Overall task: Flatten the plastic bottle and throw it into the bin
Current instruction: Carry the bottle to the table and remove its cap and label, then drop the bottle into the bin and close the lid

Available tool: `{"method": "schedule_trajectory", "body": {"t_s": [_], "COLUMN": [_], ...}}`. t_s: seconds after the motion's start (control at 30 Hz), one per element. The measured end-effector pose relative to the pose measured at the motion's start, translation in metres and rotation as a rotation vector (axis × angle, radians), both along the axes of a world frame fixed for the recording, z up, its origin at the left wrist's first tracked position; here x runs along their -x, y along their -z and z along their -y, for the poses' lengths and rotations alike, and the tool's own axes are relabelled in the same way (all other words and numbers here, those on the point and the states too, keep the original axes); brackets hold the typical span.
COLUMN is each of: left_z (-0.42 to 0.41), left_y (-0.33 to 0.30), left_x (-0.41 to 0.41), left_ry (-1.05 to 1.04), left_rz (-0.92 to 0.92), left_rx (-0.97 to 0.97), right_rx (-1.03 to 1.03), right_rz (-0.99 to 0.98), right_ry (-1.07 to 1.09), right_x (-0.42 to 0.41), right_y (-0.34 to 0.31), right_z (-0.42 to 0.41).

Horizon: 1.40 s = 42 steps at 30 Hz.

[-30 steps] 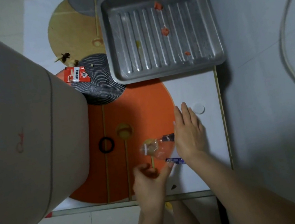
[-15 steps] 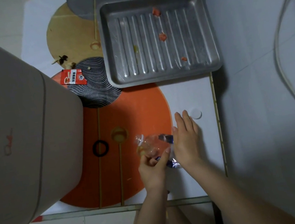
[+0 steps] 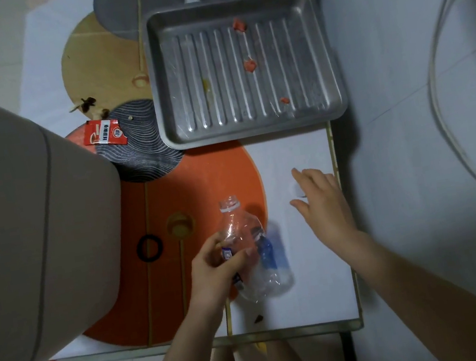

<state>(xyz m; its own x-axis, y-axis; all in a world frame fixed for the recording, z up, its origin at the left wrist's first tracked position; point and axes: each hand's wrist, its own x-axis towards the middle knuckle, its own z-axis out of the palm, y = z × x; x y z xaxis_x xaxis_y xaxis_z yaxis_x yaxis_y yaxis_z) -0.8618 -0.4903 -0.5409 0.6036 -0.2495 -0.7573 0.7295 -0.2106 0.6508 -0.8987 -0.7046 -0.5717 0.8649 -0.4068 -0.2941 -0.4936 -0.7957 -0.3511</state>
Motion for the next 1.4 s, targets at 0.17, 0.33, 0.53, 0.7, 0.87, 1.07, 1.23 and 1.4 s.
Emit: {"method": "schedule_trajectory", "body": {"t_s": [0.17, 0.33, 0.53, 0.7, 0.87, 1.07, 1.23, 1.4], "left_z": [0.003, 0.005, -0.005, -0.008, -0.012, -0.019, -0.024, -0.026], "left_y": [-0.006, -0.024, -0.070, -0.141, -0.214, -0.294, -0.343, -0.381], "left_x": [-0.006, -0.009, -0.014, -0.024, -0.039, -0.042, -0.036, -0.029], "left_ry": [0.152, 0.305, 0.522, 0.611, 0.652, 0.697, 0.708, 0.719], "left_rz": [-0.025, 0.040, 0.245, 0.417, 0.584, 0.751, 0.876, 0.974], "left_rx": [0.103, 0.075, 0.026, -0.002, -0.010, -0.044, -0.063, -0.083], "right_rx": [0.016, -0.322, -0.759, -0.837, -0.824, -0.786, -0.728, -0.682], "right_rz": [0.044, 0.141, 0.215, 0.250, 0.332, 0.440, 0.508, 0.536], "right_ry": [-0.002, 0.211, 0.231, 0.107, 0.054, -0.034, -0.089, -0.091], "right_x": [0.004, 0.010, 0.019, 0.017, 0.016, 0.019, 0.027, 0.038], "right_y": [0.003, -0.023, -0.117, -0.198, -0.266, -0.342, -0.390, -0.417], "right_z": [0.002, -0.001, 0.000, -0.005, -0.005, -0.013, -0.020, -0.030]}}
